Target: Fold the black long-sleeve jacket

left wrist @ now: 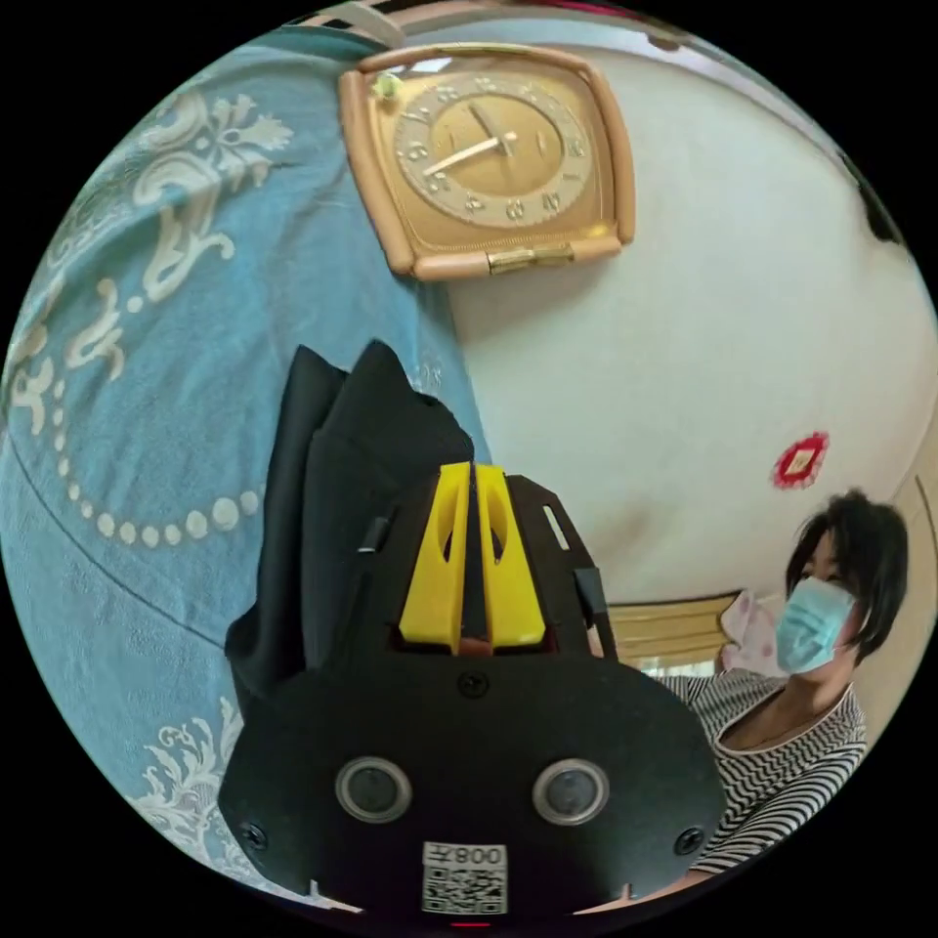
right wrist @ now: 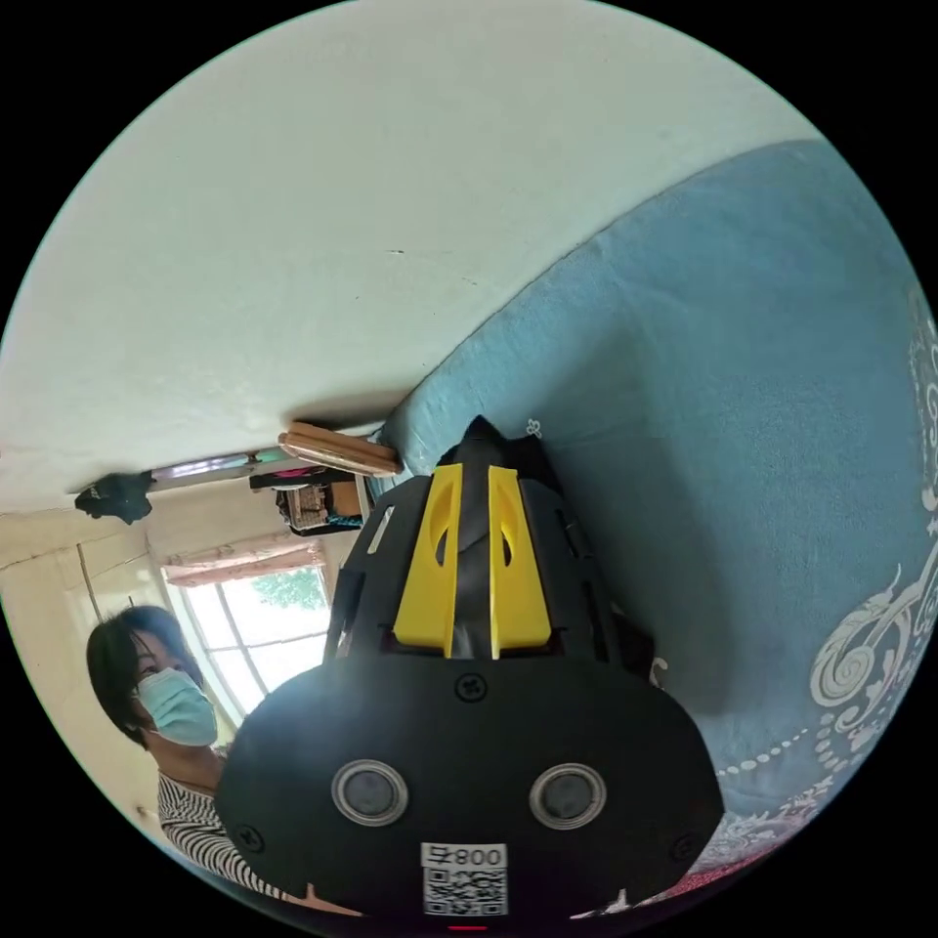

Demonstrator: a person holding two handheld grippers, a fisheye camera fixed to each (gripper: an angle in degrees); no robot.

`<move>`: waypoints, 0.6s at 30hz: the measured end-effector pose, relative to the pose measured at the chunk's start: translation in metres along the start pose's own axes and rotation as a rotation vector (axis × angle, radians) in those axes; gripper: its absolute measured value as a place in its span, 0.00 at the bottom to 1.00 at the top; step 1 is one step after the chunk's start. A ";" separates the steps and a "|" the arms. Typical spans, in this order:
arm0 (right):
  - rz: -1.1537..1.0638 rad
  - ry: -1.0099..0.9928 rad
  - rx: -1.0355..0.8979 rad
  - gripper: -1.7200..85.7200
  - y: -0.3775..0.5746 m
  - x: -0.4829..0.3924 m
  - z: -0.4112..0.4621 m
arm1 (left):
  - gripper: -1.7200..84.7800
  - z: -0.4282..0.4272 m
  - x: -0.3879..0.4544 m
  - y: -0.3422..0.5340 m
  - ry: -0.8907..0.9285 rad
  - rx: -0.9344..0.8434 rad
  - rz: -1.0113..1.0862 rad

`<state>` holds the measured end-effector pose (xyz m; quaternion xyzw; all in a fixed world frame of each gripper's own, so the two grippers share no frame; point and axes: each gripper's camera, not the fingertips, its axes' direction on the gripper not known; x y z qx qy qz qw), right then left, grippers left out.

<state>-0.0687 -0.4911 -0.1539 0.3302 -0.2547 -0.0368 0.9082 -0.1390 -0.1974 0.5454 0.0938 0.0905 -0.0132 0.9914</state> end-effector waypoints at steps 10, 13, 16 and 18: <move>-0.554 0.803 -0.204 0.02 0.066 -0.164 0.181 | 0.02 0.116 0.087 -0.044 -0.501 -0.225 0.275; -0.598 0.939 -0.183 0.02 0.078 -0.181 0.217 | 0.02 0.129 0.099 -0.054 -0.560 -0.213 0.288; -0.662 0.962 -0.133 0.02 0.091 -0.199 0.228 | 0.02 0.143 0.108 -0.060 -0.622 -0.225 0.296; -0.657 0.928 -0.137 0.02 0.091 -0.207 0.229 | 0.02 0.151 0.117 -0.063 -0.656 -0.224 0.321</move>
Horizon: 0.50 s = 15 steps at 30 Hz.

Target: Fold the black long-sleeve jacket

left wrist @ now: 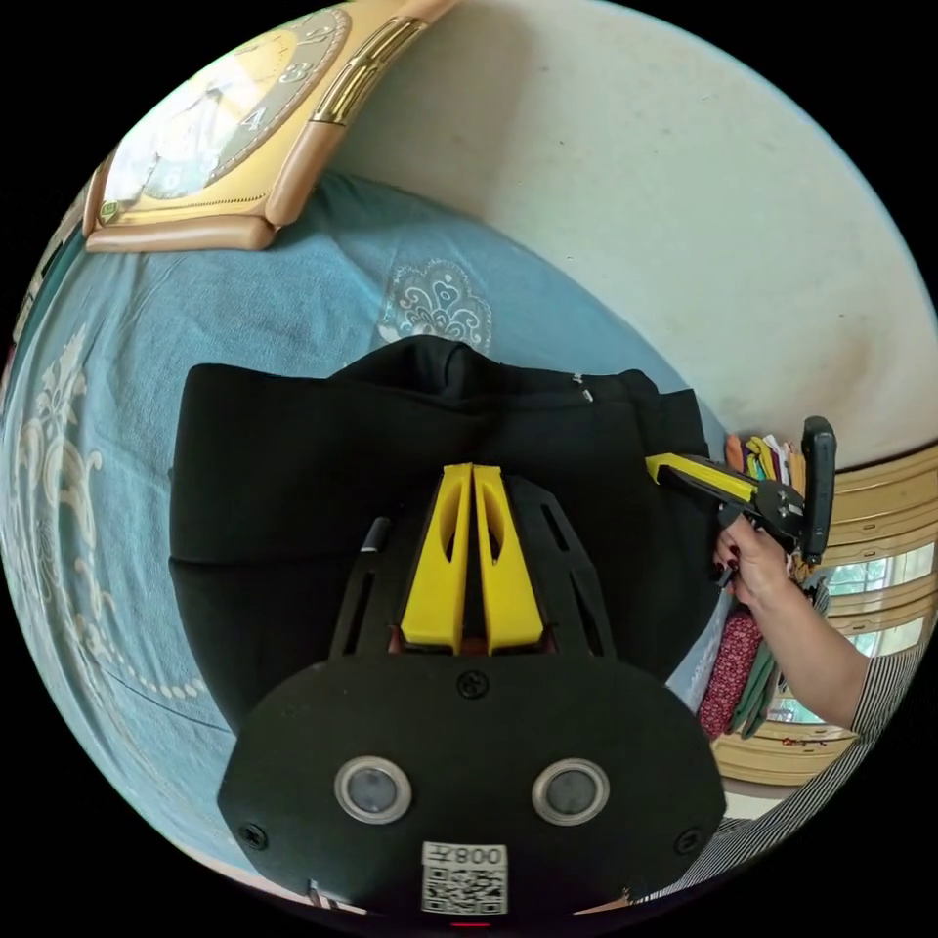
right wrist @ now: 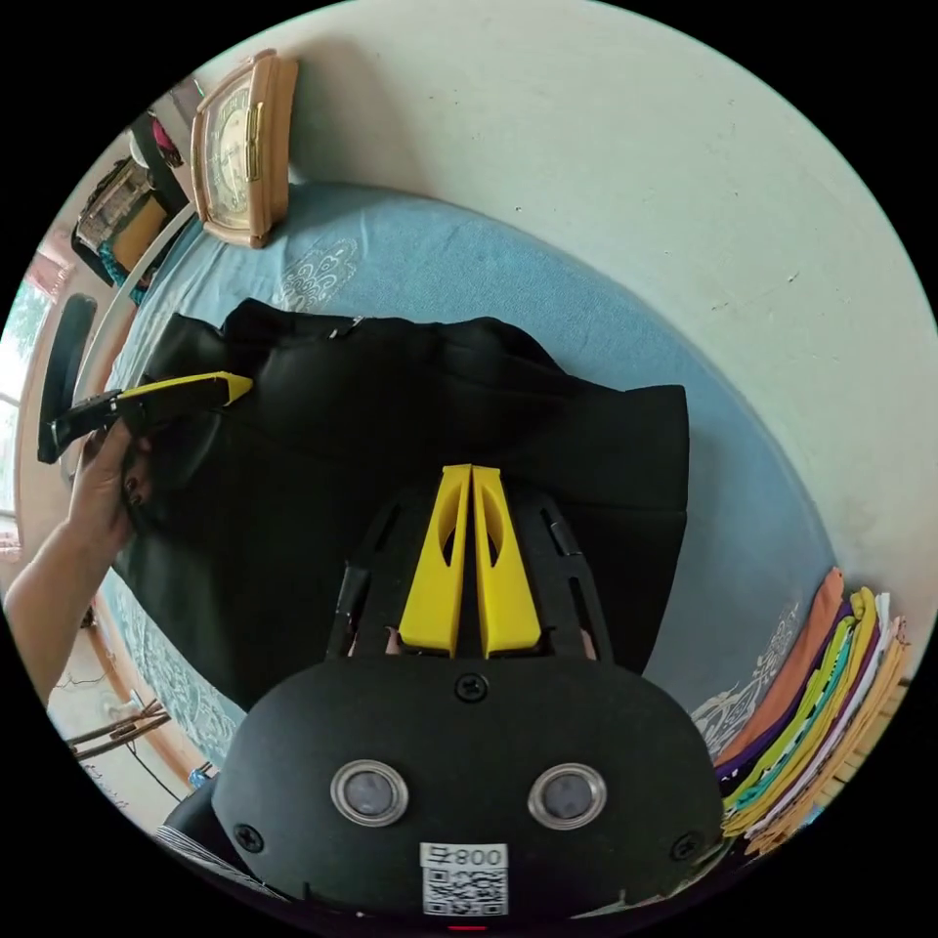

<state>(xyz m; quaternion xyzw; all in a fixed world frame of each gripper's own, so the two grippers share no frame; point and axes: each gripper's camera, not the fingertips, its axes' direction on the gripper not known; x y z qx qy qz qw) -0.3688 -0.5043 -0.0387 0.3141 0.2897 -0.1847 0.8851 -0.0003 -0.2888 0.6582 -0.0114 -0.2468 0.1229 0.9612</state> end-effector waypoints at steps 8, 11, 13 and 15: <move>0.087 -0.173 0.127 0.02 -0.008 -0.021 -0.072 | 0.02 -0.021 0.007 0.001 0.015 0.017 -0.009; 0.020 -0.195 0.206 0.02 -0.002 -0.056 -0.097 | 0.02 -0.045 0.014 0.021 0.045 0.093 0.011; -0.036 -0.201 0.195 0.02 -0.004 -0.080 -0.095 | 0.02 -0.053 0.015 0.032 0.083 0.124 0.014; -0.084 -0.178 0.116 0.02 -0.012 -0.103 -0.079 | 0.02 -0.047 0.014 0.037 0.053 0.091 0.008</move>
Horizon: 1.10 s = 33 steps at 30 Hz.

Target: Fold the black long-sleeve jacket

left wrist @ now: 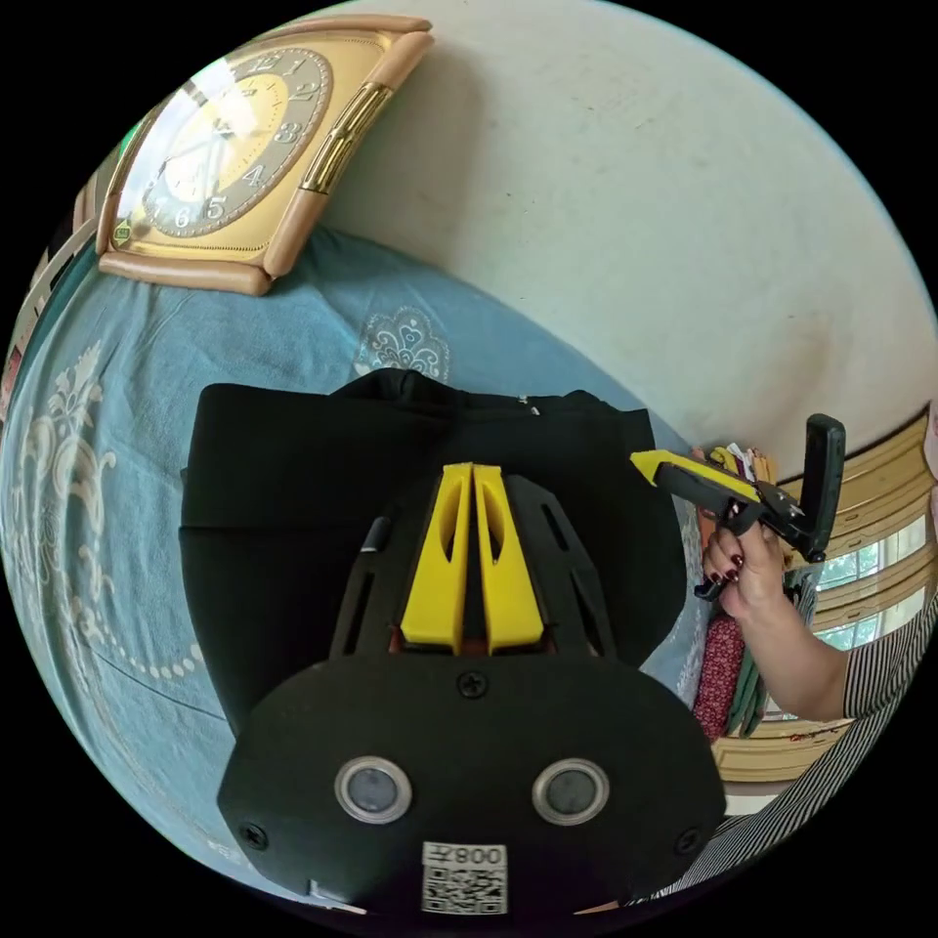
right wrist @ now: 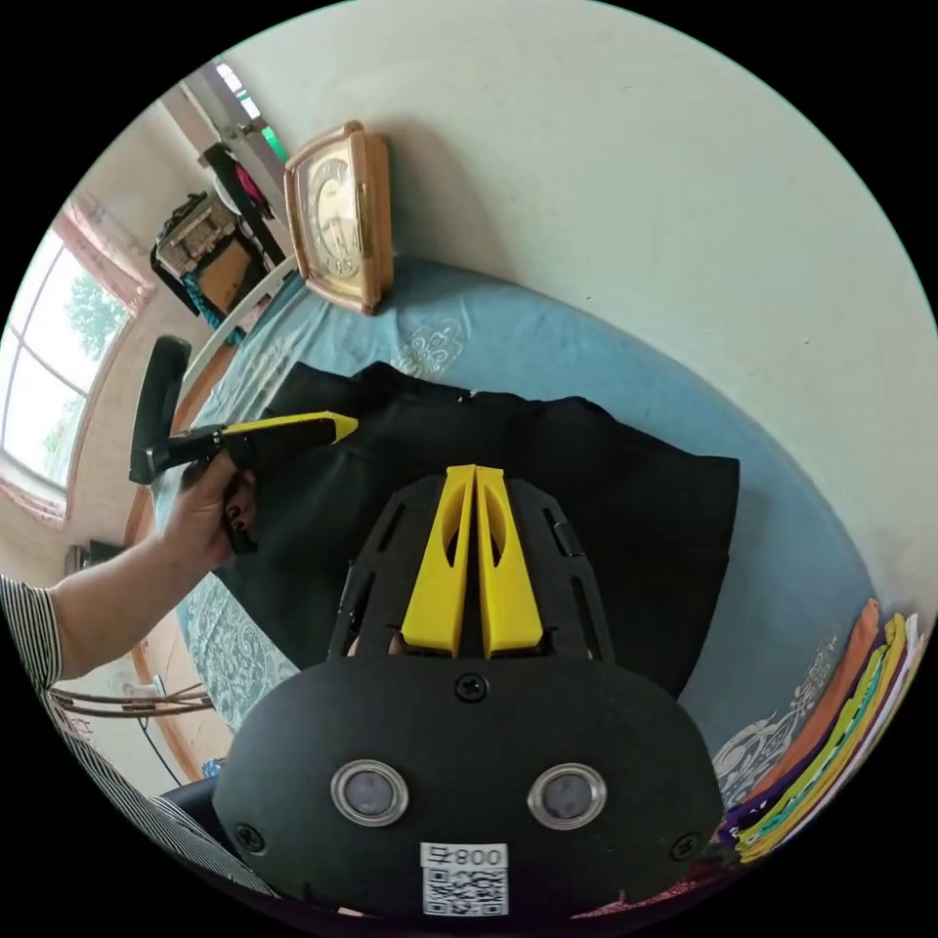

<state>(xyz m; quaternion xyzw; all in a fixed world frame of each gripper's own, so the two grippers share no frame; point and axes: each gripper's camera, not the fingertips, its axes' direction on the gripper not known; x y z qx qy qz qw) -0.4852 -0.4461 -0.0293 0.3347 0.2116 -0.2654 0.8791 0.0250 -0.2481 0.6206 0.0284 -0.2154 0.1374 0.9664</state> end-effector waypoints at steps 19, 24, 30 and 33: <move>-0.004 0.105 -0.046 0.02 -0.017 -0.060 0.035 | 0.09 -0.138 -0.100 0.187 -0.047 0.140 -0.219; 0.005 0.102 -0.056 0.02 -0.015 -0.064 0.036 | 0.15 -0.167 -0.173 0.334 0.152 0.175 -0.636; 0.128 -0.079 -0.114 0.02 -0.017 -0.039 0.034 | 0.19 -0.120 -0.217 0.422 0.515 0.241 -0.890; 0.154 -0.102 -0.091 0.02 -0.012 -0.034 0.021 | 0.18 -0.111 -0.234 0.435 0.620 0.311 -0.913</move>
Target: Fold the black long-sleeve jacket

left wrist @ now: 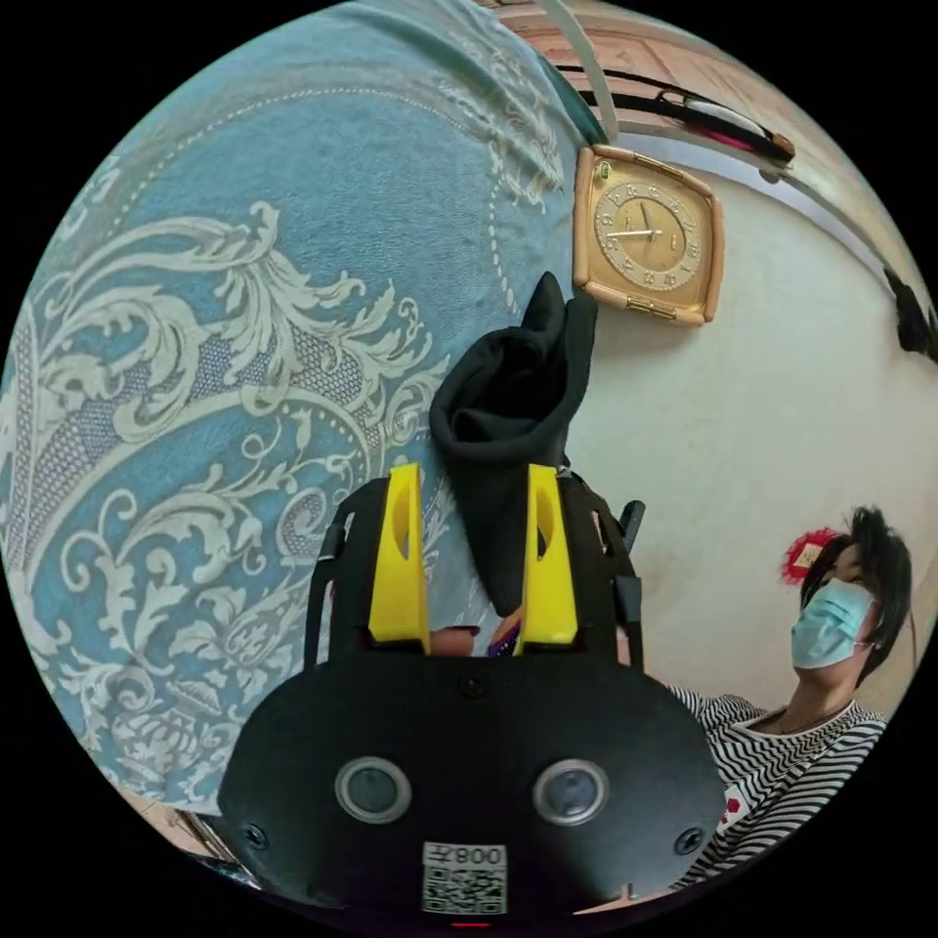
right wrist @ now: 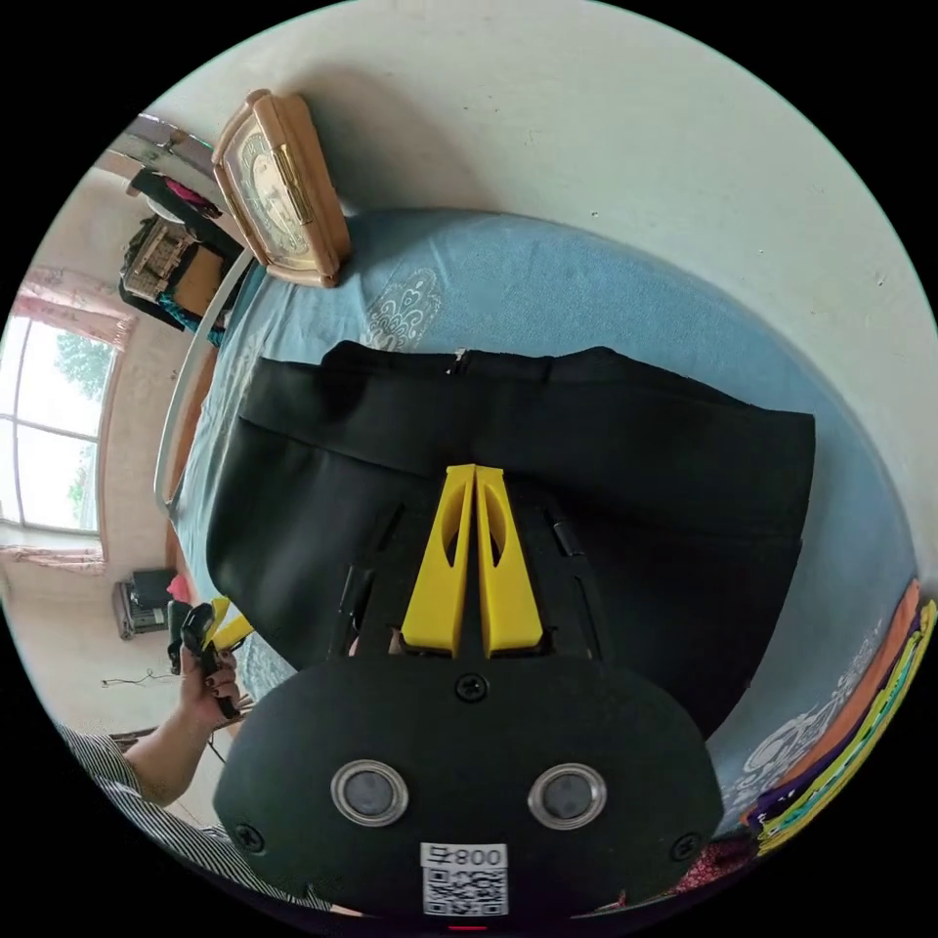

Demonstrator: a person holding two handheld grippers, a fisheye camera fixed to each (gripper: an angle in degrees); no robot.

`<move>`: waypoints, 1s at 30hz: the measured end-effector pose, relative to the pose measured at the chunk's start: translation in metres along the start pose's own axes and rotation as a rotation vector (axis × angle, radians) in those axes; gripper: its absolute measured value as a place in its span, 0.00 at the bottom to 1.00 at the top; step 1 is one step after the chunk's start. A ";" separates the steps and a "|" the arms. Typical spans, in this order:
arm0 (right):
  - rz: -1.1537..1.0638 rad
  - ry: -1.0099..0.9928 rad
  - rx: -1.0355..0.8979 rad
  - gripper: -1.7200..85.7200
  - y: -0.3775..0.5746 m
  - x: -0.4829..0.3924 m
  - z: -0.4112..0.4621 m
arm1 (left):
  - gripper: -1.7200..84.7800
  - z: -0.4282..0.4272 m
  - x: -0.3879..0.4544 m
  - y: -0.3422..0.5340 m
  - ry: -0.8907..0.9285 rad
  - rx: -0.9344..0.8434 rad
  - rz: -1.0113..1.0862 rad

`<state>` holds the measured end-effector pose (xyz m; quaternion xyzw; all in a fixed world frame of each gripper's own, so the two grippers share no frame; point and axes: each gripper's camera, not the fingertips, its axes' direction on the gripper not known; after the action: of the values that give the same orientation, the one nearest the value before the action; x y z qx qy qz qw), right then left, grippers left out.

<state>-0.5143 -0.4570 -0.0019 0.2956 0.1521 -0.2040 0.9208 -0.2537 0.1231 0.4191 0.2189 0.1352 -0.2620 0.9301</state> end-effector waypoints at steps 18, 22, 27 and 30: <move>0.000 -0.054 -0.066 0.02 0.117 -0.018 0.054 | 0.07 -0.052 0.061 -0.005 0.077 -0.050 0.202; 0.005 -0.079 0.034 0.02 0.142 -0.010 0.027 | 0.07 -0.052 0.099 -0.005 0.074 -0.090 0.298; 0.000 -0.070 -0.072 0.02 0.173 0.002 0.068 | 0.07 -0.044 0.156 -0.002 0.041 -0.158 0.408; 0.034 -0.099 -0.085 0.02 0.172 0.017 0.073 | 0.07 -0.039 0.189 0.002 0.021 -0.178 0.466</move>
<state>-0.4083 -0.3790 0.1315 0.2486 0.1096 -0.1959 0.9423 -0.1016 0.0626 0.3166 0.1642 0.1132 -0.0255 0.9796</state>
